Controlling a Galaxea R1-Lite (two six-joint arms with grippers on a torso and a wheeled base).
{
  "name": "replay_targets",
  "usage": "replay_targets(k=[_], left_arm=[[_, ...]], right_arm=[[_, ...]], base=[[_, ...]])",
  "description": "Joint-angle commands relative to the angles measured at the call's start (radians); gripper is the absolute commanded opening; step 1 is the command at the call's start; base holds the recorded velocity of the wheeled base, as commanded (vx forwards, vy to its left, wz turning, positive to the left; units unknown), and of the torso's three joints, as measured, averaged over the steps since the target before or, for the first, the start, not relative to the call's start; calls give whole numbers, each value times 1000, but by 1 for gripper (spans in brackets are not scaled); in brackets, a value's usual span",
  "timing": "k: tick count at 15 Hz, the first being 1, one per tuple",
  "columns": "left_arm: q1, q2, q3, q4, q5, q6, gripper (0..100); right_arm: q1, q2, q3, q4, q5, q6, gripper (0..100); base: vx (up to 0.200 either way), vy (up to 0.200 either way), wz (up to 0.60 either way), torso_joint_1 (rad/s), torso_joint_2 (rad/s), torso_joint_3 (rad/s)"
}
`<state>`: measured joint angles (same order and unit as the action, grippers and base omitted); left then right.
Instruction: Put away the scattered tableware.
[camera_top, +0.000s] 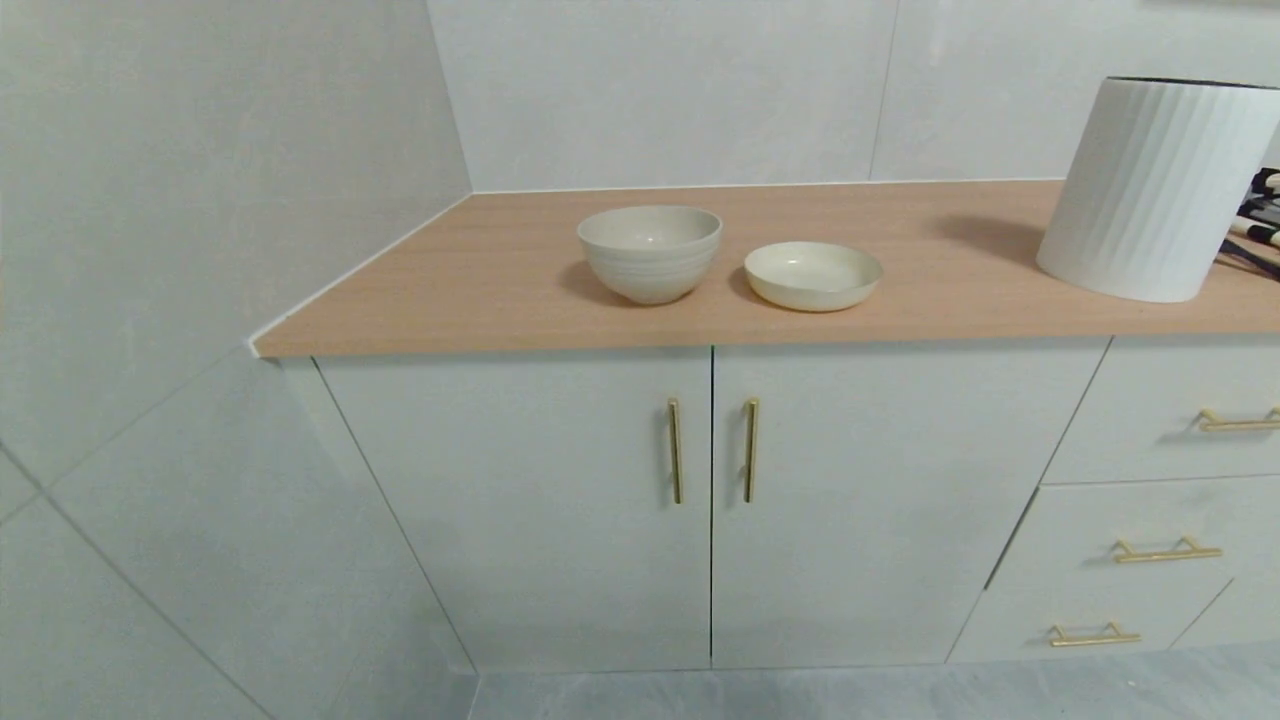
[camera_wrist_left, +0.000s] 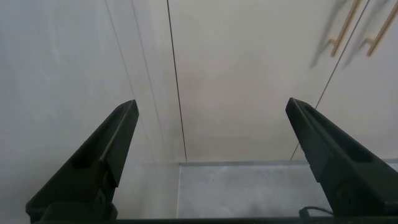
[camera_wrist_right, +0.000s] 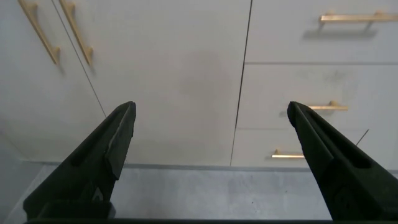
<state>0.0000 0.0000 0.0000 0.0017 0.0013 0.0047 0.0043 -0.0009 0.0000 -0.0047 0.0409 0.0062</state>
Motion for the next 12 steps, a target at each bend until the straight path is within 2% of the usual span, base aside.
replay_targets(k=[1, 5, 12], left_arm=[[0, 2, 0, 0, 0, 0, 100], [0, 0, 0, 0, 0, 0, 100], [0, 0, 0, 0, -1, 0, 100]], right_arm=[[0, 1, 0, 0, 1, 0, 100], [0, 1, 0, -1, 1, 0, 100], [0, 1, 0, 0, 1, 0, 100]], base=[[0, 0, 0, -134, 452, 310], [0, 0, 0, -95, 404, 308], [0, 0, 0, -11, 46, 29]])
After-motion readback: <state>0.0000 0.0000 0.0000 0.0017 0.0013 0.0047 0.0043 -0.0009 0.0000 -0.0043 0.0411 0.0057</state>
